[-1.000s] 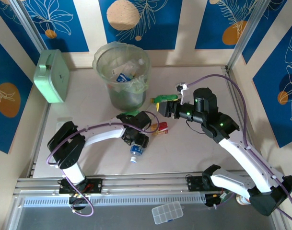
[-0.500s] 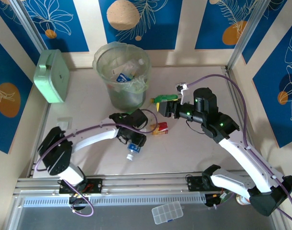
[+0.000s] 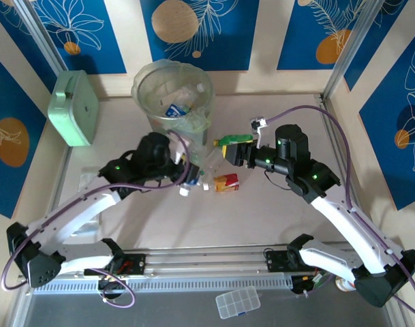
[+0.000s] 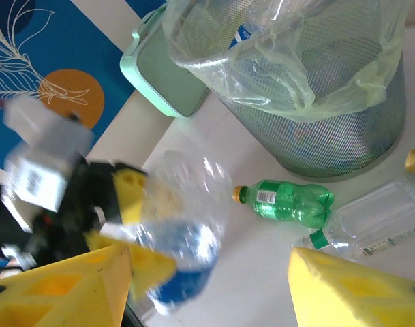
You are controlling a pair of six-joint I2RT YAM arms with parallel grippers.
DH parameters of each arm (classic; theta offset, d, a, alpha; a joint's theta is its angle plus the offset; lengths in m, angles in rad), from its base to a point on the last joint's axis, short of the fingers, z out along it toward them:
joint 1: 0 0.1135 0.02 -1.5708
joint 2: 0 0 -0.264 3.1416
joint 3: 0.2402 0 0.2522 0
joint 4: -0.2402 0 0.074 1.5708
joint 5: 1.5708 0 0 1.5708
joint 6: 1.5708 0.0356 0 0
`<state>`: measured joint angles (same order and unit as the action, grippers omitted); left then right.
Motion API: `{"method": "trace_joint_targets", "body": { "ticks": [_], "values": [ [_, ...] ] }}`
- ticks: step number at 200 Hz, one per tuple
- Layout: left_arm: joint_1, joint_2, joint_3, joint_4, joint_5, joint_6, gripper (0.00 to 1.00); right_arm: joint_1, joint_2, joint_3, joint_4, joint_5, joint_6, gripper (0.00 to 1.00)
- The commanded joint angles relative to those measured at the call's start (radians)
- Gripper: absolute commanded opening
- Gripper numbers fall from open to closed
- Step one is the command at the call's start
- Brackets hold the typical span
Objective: Put the plastic bottles in the bin
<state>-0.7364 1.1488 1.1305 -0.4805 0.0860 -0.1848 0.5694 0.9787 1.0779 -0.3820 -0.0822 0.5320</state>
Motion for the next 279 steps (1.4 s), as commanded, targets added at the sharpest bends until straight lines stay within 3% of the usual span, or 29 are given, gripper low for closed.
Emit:
{"method": "trace_joint_targets", "body": {
  "ticks": [1,35,88,140,166,209,279],
  "values": [
    [0.093,-0.056,0.011,0.217,0.030,-0.087,0.53,-0.005,0.006,-0.003,0.015,-0.015,0.010,0.63],
    [0.258,-0.024,0.037,0.344,-0.028,-0.353,0.50,-0.006,0.017,0.008,0.010,-0.017,0.005,0.63],
    [0.326,0.151,0.294,0.245,-0.191,-0.540,0.51,-0.023,0.020,0.016,-0.003,-0.021,-0.002,0.63],
    [0.345,0.312,0.502,0.176,-0.356,-0.593,0.53,-0.054,0.022,0.022,-0.018,-0.032,-0.016,0.63],
    [0.353,0.363,0.548,0.178,-0.412,-0.536,0.53,-0.080,0.021,0.024,-0.018,-0.051,-0.020,0.63],
    [0.354,0.519,0.782,-0.074,-0.511,-0.439,0.53,-0.106,0.021,0.011,-0.012,-0.070,-0.018,0.63],
    [0.354,0.750,1.041,-0.372,-0.507,-0.394,0.66,-0.118,0.044,0.019,-0.008,-0.080,-0.011,0.63]
  ]
}}
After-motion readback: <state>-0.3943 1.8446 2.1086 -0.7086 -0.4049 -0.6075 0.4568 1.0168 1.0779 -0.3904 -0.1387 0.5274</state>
